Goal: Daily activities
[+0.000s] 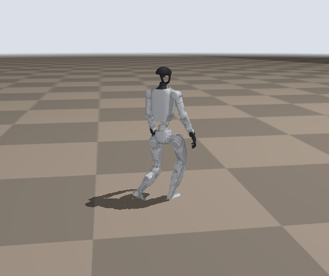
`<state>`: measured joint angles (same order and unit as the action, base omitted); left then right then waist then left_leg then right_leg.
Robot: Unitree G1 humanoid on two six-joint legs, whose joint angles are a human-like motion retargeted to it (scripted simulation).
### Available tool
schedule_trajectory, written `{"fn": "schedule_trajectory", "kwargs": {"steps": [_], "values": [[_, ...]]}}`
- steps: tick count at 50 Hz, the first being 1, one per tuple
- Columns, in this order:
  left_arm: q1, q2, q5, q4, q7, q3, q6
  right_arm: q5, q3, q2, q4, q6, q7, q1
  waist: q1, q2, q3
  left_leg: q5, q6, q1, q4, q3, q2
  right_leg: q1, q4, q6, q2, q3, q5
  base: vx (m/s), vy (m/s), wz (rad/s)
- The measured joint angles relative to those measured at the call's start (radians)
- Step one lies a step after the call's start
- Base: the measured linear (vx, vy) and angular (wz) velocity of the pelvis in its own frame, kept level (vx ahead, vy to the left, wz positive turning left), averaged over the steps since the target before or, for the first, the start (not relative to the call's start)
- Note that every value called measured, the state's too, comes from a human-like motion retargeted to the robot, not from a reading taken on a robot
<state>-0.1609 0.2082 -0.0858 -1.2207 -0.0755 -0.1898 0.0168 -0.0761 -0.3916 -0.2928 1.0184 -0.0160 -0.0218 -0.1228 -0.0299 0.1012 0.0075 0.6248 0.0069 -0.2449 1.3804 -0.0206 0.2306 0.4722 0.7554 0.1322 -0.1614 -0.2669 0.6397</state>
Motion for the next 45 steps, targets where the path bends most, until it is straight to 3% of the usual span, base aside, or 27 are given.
{"fn": "schedule_trajectory", "kwargs": {"steps": [5, 12, 19, 23, 33, 45], "values": [[0.006, 0.006, -0.017, -0.016, 0.010, 0.025, 0.002, 0.026, 0.011, 0.003, -0.013, 0.004, 0.002, 0.007, 0.024, -0.003, 0.009, 0.070, 0.041, -0.112, 0.047, -0.023, 0.034, -0.041, -0.034, -0.006, -0.021, 0.019, 0.017, 0.22, -0.05, -0.28], [0.018, -0.001, -0.039, -0.037, 0.020, 0.041, 0.000, 0.055, 0.022, 0.007, -0.009, 0.013, -0.006, 0.027, 0.038, -0.044, 0.024, 0.184, 0.077, -0.220, -0.187, -0.032, -0.069, -0.076, -0.033, -0.047, 0.018, 0.081, 0.046, 0.19, 0.01, -0.39], [0.018, -0.005, -0.037, -0.038, 0.025, 0.028, 0.002, 0.076, 0.022, -0.002, 0.022, 0.015, -0.019, 0.026, 0.010, -0.099, 0.018, 0.090, 0.057, -0.247, -0.504, 0.056, -0.252, -0.065, -0.012, -0.075, 0.079, 0.170, 0.078, 0.19, 0.05, -0.47], [0.024, -0.003, -0.031, -0.032, 0.026, 0.013, 0.002, 0.075, 0.014, -0.013, 0.041, 0.016, -0.019, 0.022, -0.007, -0.112, 0.020, 0.040, 0.052, -0.221, -0.571, 0.091, -0.306, -0.067, 0.017, -0.078, 0.089, 0.220, 0.105, 0.14, 0.09, -0.57], [0.031, 0.000, -0.001, -0.033, 0.028, -0.024, -0.005, 0.053, -0.001, -0.028, 0.062, 0.005, -0.001, 0.011, -0.048, -0.115, 0.045, 0.092, 0.106, -0.116, -0.591, 0.024, -0.325, -0.112, 0.080, -0.092, 0.101, 0.304, 0.156, 0.12, 0.11, -0.50], [0.035, -0.003, 0.015, -0.005, 0.021, -0.052, -0.019, 0.045, 0.004, -0.049, 0.050, -0.003, 0.007, -0.005, -0.097, -0.136, 0.051, 0.051, 0.134, 0.024, -0.785, -0.055, -0.380, -0.132, 0.097, -0.125, 0.172, 0.346, 0.164, 0.07, 0.08, -0.32]]}}
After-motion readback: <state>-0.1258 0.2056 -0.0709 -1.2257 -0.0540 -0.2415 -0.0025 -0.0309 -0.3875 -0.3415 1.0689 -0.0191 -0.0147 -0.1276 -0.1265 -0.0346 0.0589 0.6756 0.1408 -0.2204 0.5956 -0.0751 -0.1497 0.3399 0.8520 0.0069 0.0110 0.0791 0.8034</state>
